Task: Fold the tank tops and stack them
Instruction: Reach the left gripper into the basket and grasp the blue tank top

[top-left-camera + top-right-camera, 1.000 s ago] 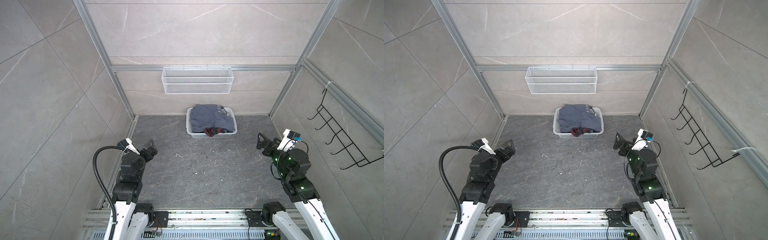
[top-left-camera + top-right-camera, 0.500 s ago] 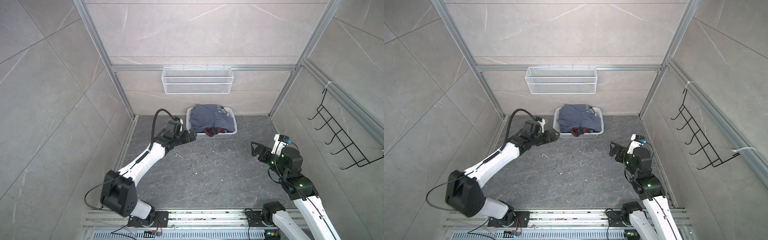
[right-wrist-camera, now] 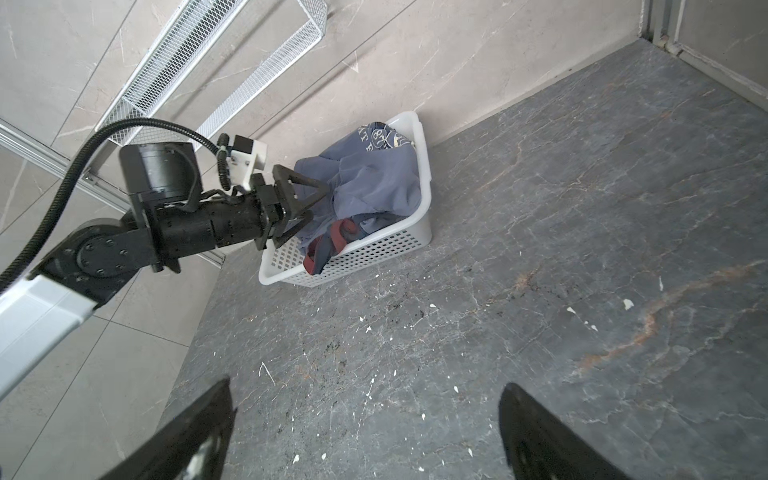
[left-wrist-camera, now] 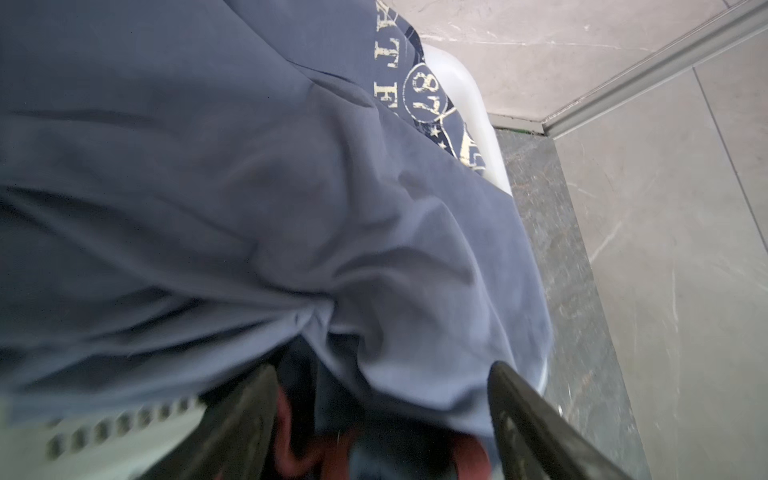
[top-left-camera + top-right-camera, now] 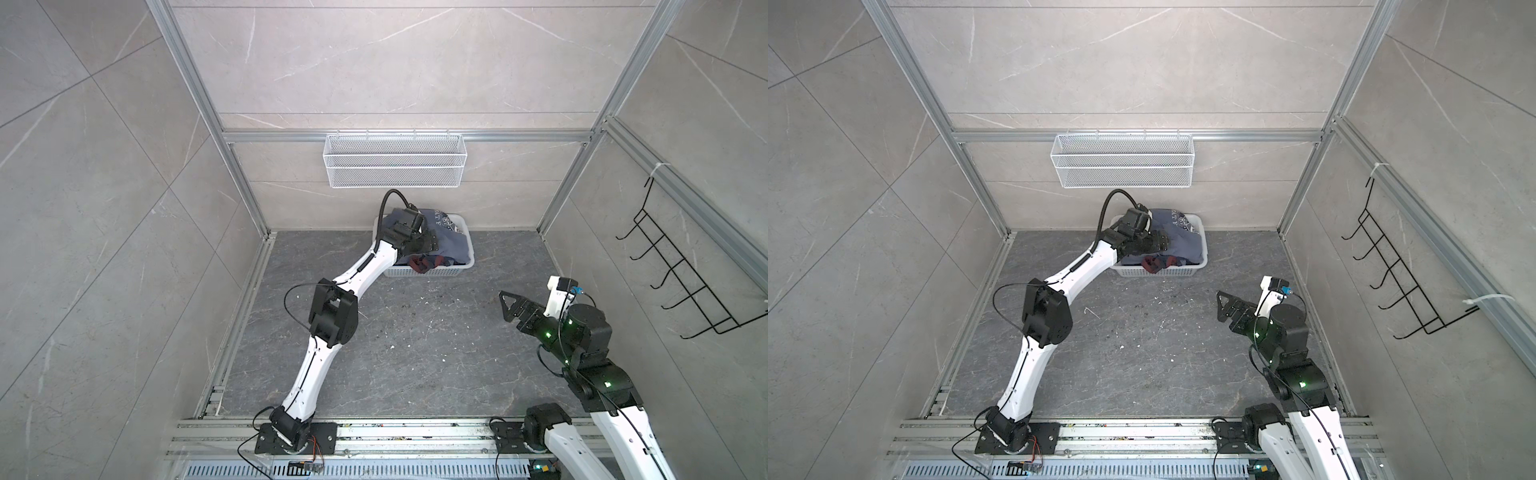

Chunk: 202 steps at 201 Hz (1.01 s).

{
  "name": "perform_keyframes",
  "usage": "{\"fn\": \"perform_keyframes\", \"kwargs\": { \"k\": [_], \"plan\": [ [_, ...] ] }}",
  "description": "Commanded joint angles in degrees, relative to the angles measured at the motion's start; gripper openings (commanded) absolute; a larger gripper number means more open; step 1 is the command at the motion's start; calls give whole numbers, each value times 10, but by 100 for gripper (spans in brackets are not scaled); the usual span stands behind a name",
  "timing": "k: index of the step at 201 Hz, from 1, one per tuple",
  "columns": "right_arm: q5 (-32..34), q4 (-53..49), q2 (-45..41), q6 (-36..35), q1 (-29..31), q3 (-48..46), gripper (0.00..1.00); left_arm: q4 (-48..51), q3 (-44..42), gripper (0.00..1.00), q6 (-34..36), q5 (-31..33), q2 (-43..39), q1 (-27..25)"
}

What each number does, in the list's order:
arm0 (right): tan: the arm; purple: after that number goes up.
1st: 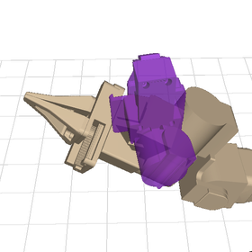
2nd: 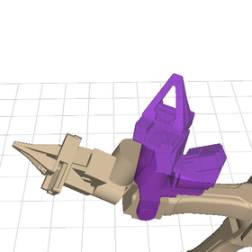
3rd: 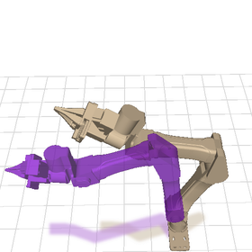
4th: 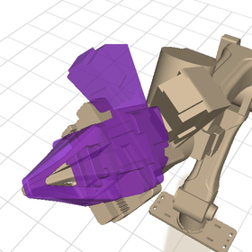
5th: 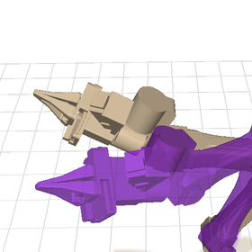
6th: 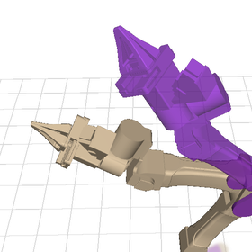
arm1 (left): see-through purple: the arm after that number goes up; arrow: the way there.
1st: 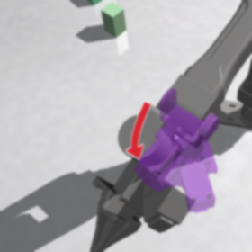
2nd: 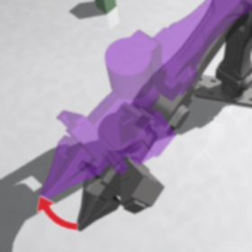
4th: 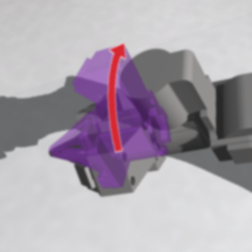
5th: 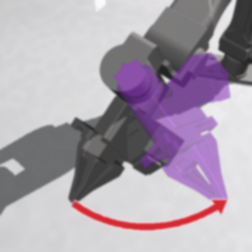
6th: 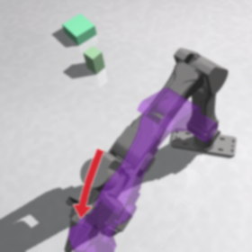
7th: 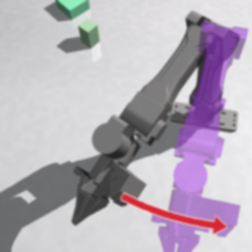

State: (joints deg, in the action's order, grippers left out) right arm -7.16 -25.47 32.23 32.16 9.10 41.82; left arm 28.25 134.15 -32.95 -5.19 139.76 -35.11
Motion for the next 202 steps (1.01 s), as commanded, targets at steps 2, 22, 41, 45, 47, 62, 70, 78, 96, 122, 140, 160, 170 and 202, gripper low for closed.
{"fn": "perform_keyframes", "kwargs": {
  "k": [2,22,41,45,47,62,70,78,96,122,140,160,170,202],
  "plan": [
    [-13,-8,-3,-9,3,-9,100,-6,50,72,-2,-27,33,0],
    [-18,-11,2,-18,3,-10,100,-37,50,60,-13,-38,46,-3],
    [-20,-10,8,-23,3,-12,99,-57,52,48,-19,-47,54,-3],
    [-20,-10,8,-23,3,-13,99,-59,53,47,-19,-47,55,-4],
    [-20,-10,8,-23,3,-13,99,-60,54,46,-19,-47,55,-4],
    [-24,-5,13,-23,3,-15,100,-64,60,39,-18,-47,59,-5],
    [-26,-2,15,-21,2,-18,100,-63,65,36,-18,-46,60,-5],
    [-28,0,15,-18,3,-19,99,-61,66,35,-16,-42,60,-5],
    [-34,5,19,-12,3,-23,99,-60,68,33,-10,-35,59,-5],
    [-41,9,25,-7,2,-25,99,-60,72,27,-2,-30,59,-5],
    [-42,5,28,-7,3,-24,99,-61,79,22,1,-31,60,-5],
    [-40,1,27,-5,3,-24,99,-60,86,14,2,-32,60,-5],
    [-40,-1,27,-5,3,-24,99,-60,88,9,2,-31,59,-5],
    [-38,-10,25,-3,3,-19,99,-45,121,1,6,-27,46,-5]
  ]
}}
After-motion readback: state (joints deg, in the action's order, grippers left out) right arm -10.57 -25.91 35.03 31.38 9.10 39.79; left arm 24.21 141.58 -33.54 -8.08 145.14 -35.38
